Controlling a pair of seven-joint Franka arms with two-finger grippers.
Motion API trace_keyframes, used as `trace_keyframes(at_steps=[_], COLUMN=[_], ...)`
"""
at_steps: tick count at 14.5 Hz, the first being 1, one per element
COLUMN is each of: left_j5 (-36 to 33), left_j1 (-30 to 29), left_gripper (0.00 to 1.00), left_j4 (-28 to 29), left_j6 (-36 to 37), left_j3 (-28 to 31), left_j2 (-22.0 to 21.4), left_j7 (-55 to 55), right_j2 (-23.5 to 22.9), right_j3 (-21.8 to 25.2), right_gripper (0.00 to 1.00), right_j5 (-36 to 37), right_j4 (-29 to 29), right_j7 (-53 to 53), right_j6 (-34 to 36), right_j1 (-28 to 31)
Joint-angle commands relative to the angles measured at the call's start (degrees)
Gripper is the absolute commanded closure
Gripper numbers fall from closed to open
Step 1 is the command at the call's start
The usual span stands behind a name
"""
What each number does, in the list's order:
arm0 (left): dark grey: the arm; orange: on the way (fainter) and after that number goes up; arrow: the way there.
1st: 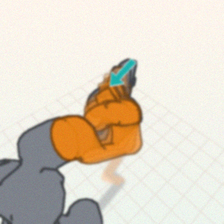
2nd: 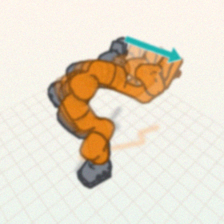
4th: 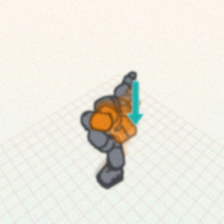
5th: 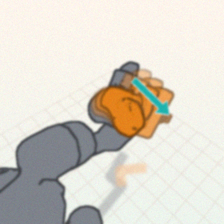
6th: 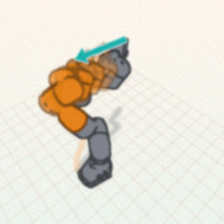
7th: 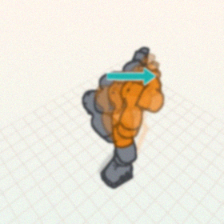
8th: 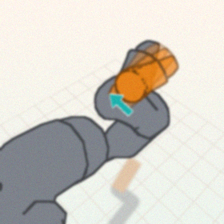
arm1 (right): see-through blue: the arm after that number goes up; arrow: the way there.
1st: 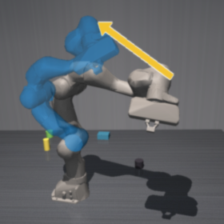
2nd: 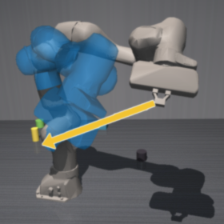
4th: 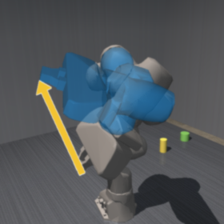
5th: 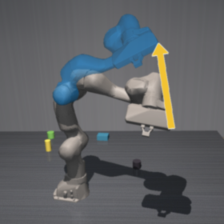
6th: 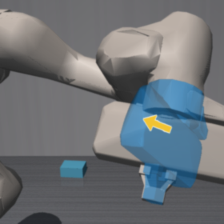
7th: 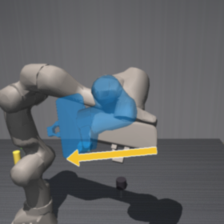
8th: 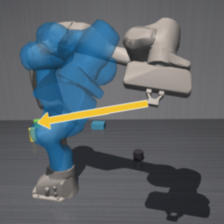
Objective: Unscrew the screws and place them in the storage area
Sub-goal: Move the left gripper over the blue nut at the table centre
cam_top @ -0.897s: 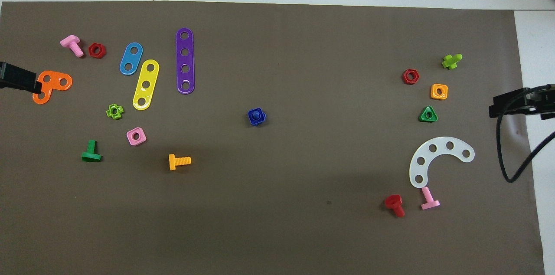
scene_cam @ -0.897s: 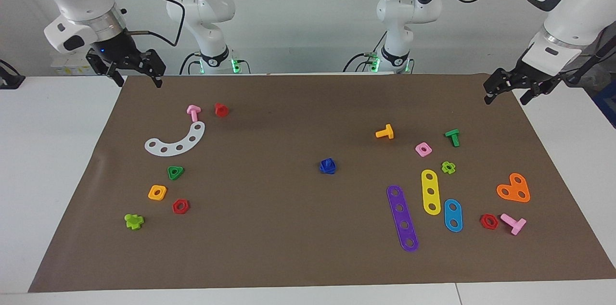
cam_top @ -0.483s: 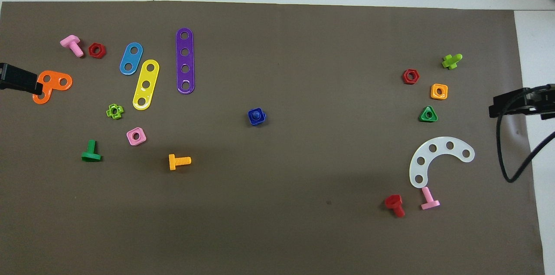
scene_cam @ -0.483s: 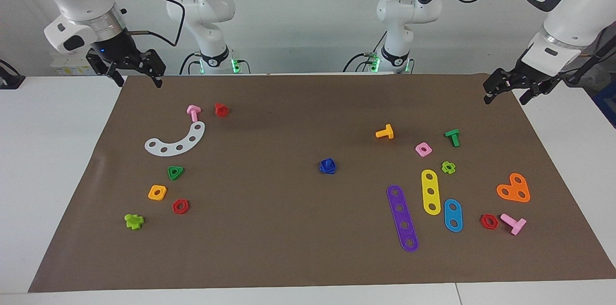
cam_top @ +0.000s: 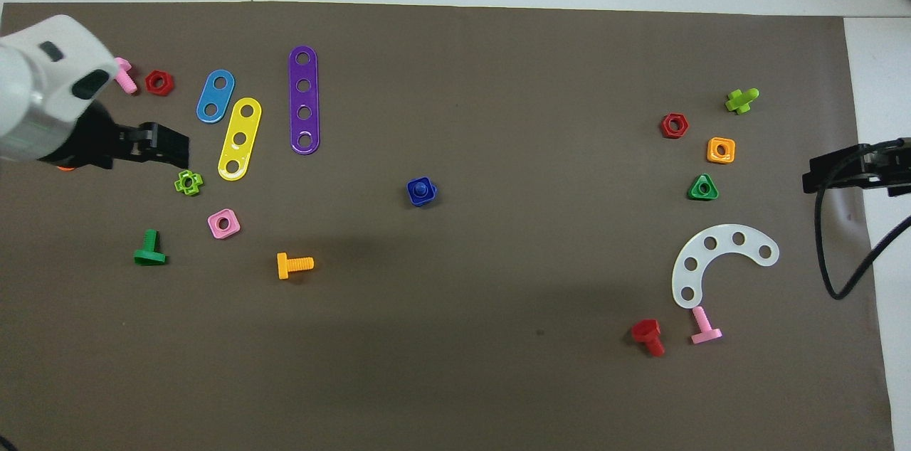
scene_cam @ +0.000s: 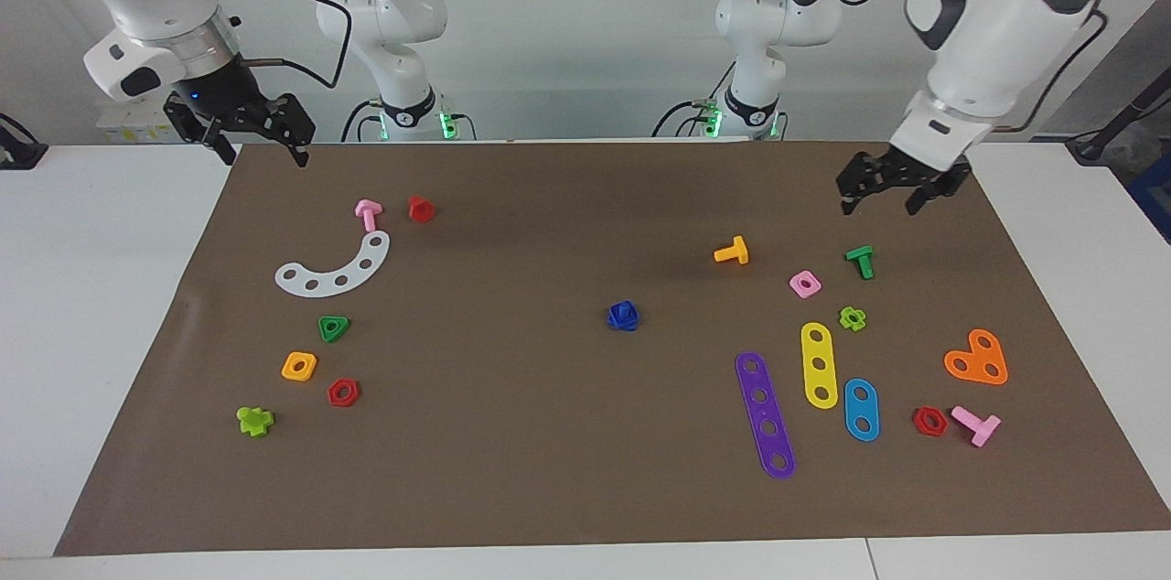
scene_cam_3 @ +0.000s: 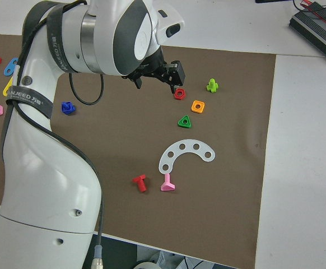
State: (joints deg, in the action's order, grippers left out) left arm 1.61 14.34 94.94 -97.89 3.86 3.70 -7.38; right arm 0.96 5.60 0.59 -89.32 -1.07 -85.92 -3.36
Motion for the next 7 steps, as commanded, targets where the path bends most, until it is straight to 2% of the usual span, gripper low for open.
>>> trace_keyframes(at_steps=[1, 7], left_j5=[1.7, 8.1], left_j1=[5.9, 14.1], left_gripper=[0.0, 0.0], left_j4=[1.8, 0.8], left_j6=[-5.8, -21.4], left_j3=[0.7, 0.8], left_j2=[2.4, 11.0], left_j7=[-8.9, -25.2], right_j2=[0.6, 0.6], right_j3=[-0.6, -0.6], right_gripper=[0.0, 0.0], right_j5=[-0.7, -0.7], right_j4=[-0.6, -0.7], right_j7=[-0.2, -0.2], right_j6=[-0.2, -0.2], right_j1=[0.6, 0.6])
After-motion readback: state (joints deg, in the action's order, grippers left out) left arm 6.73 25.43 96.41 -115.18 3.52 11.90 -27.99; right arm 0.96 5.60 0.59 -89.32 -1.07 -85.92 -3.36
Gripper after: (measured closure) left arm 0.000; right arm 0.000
